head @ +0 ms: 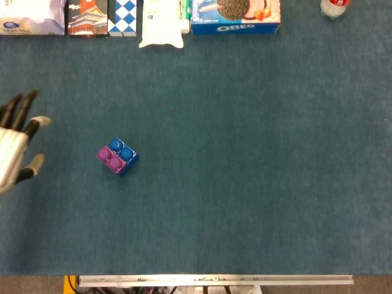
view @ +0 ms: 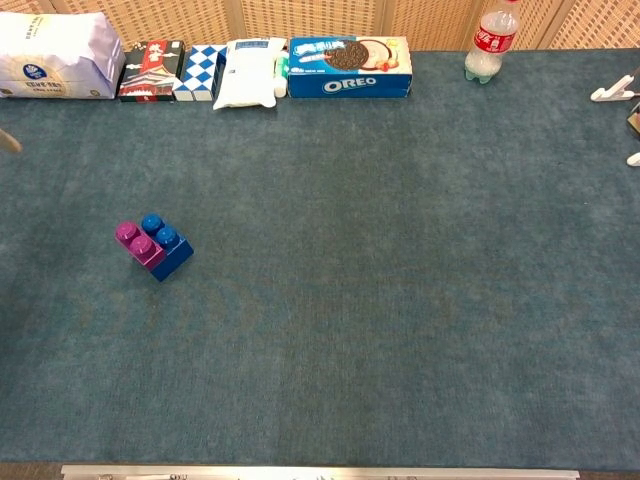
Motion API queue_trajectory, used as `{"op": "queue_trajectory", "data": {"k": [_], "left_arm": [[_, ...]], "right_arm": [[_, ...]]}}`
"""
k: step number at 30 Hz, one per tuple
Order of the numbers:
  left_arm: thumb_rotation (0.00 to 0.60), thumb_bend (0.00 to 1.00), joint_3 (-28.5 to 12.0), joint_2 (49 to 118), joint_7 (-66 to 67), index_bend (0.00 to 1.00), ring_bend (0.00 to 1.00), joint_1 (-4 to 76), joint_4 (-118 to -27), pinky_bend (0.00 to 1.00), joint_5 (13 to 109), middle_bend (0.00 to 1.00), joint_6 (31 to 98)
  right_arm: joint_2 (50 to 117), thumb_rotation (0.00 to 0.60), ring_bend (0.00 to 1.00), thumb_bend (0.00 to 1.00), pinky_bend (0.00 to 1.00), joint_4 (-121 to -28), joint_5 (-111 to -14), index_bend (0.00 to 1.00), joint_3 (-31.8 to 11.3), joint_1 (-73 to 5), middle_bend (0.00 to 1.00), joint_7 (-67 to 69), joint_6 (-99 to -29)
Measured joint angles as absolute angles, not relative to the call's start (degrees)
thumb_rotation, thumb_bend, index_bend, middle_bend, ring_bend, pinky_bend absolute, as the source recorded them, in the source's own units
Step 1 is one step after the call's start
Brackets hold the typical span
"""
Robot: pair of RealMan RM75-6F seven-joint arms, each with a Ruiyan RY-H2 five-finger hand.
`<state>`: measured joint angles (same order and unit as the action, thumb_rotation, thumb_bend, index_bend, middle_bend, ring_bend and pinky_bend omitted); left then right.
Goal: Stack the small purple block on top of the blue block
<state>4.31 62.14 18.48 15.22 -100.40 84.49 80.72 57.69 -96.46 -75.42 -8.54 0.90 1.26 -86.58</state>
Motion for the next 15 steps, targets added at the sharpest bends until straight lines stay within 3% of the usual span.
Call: {"op": "queue_trajectory", "data": {"k": [6, 15], "left_arm": [[0.6, 0.28, 4.51, 64.51, 16.04, 0.35, 0.05, 11.27, -96.01, 0.16, 87.4, 0.14, 86.82], [0.6, 0.28, 2.64, 68.14, 12.24, 0.39, 0.1, 8.05, -88.54, 0.17, 89.11, 0.22, 91.88]], "right_arm": [[58.13, 0.6, 0.21, 0.55, 0.16, -96.65, -75.62, 0.37, -8.36, 0.63, 0.32, -0.07, -86.53], [58.56, 0.6, 0.21, 0.55, 0.16, -96.78, -75.79, 0.37, -8.22, 0.05, 0.32, -1.62, -86.1]]}}
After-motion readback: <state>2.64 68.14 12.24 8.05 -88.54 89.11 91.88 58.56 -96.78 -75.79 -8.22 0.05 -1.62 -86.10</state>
